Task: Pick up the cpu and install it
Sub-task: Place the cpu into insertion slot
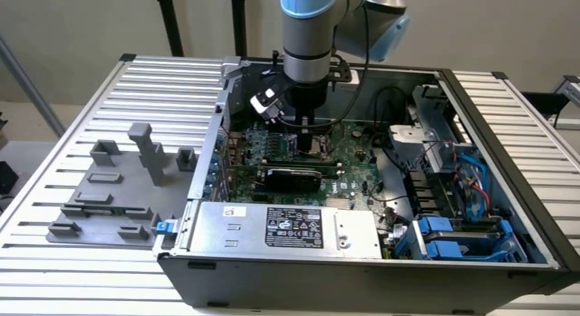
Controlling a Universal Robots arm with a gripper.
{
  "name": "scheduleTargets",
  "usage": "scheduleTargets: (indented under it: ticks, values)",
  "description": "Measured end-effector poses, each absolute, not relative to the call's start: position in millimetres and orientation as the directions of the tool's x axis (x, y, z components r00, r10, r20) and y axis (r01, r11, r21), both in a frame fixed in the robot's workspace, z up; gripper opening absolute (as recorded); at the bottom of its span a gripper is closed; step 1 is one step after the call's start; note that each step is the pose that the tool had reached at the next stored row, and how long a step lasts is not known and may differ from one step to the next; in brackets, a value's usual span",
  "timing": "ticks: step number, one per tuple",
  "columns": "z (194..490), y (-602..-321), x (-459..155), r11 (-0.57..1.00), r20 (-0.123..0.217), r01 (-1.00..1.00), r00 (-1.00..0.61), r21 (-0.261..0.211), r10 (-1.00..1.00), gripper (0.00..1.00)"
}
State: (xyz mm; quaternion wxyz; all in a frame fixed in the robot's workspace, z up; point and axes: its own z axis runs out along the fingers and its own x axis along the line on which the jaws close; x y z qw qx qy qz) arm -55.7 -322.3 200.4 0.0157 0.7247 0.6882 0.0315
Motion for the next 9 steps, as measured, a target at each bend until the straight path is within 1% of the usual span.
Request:
scheduleTargets:
  ticks: [9]
  values:
    - [200.5,-322.3,-58.9,-0.053,0.04,0.996,0.051,0.065,0.998,0.63]
